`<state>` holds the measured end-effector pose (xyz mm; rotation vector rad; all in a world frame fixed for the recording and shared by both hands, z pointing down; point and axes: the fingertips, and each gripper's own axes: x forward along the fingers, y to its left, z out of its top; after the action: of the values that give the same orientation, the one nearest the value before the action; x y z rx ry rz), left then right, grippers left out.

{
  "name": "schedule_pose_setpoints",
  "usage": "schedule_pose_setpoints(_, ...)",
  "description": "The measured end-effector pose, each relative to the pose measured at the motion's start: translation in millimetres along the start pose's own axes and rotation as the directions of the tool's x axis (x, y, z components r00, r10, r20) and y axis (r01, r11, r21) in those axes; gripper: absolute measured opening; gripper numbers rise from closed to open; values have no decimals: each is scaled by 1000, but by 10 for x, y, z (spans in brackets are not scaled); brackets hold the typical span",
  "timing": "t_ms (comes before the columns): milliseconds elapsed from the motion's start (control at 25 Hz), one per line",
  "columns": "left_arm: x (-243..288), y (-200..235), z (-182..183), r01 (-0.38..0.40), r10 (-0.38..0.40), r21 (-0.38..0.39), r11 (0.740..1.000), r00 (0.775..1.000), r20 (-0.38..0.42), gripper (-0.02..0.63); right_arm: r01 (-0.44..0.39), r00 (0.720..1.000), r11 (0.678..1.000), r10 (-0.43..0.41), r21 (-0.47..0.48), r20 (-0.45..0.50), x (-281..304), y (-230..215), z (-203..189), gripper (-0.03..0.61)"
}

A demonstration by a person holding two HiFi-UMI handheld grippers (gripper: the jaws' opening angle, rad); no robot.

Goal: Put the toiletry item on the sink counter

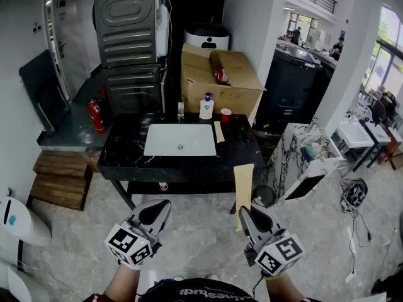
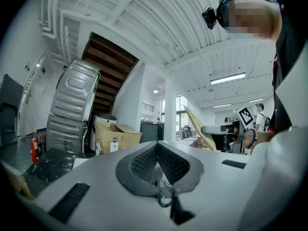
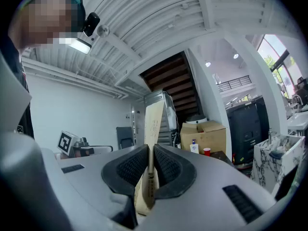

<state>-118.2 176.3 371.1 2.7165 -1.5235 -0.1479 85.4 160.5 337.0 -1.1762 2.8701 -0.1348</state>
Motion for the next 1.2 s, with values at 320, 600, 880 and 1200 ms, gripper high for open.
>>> schedule_pose_setpoints(320,-6,-45,-18,3,-3,-21,1000,1000,-1,15,5,1000,1000,-5,-9,1,-54,3,11,72)
schedule_pose_setpoints(600,-2,-57,-21,-1,1,-24,1000,1000,-2,15,20,1000,999,-20,-25,0,-63,-12,-2,71)
schedule_pose_setpoints(880,-4,-96,-3,-9,9,-8,1000,1000,3,15,50,999,999,-50,-20,7,-134,-77,14,67)
schedule_pose_setpoints(1200,-20,-74,-7,-26,26,1,1000,1000,4,15,57,998,998,-57,3,13,-167,-119,11,67)
